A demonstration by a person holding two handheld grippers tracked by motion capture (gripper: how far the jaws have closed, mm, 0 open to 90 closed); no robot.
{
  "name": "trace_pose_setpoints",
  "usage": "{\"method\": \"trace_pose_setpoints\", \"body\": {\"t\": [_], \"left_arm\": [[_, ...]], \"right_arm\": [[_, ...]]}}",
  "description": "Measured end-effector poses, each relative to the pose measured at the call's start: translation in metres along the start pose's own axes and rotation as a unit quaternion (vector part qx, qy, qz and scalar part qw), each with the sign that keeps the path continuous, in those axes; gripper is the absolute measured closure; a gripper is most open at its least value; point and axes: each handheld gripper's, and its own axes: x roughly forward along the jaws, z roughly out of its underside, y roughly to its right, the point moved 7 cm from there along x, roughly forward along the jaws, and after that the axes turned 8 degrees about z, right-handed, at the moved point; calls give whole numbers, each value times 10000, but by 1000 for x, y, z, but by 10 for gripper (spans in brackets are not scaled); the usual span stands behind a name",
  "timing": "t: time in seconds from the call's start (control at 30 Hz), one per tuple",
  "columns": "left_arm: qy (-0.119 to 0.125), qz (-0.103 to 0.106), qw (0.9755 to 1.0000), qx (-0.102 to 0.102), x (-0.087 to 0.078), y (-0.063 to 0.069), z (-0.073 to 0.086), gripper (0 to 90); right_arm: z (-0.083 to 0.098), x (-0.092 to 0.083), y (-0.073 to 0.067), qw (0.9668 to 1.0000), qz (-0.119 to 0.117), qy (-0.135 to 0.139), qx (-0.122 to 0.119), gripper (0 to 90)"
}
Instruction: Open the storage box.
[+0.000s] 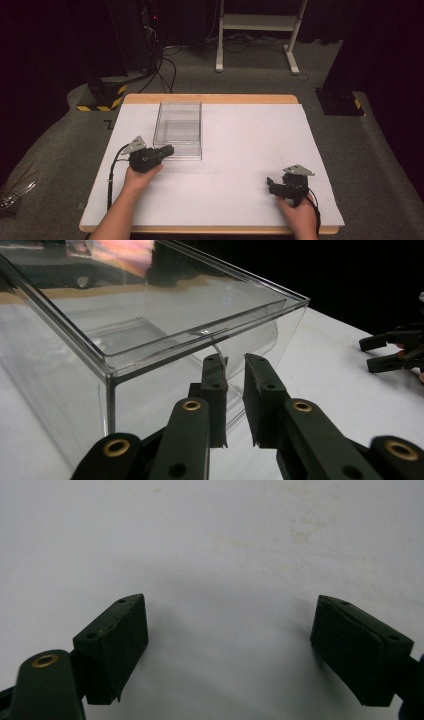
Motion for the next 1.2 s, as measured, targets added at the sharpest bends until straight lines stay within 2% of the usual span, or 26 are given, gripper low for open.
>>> {"method": "trace_pose_setpoints", "body": {"t": [0.43, 1.2], "left_arm": [[2, 82, 10000, 24, -4, 6, 2, 807], [-59, 240, 9997, 77, -17, 28, 12, 815]], "right_arm": [[0, 0, 0, 10000, -3, 11, -15, 159], [0, 0, 0, 10000, -9, 31, -41, 165]]}}
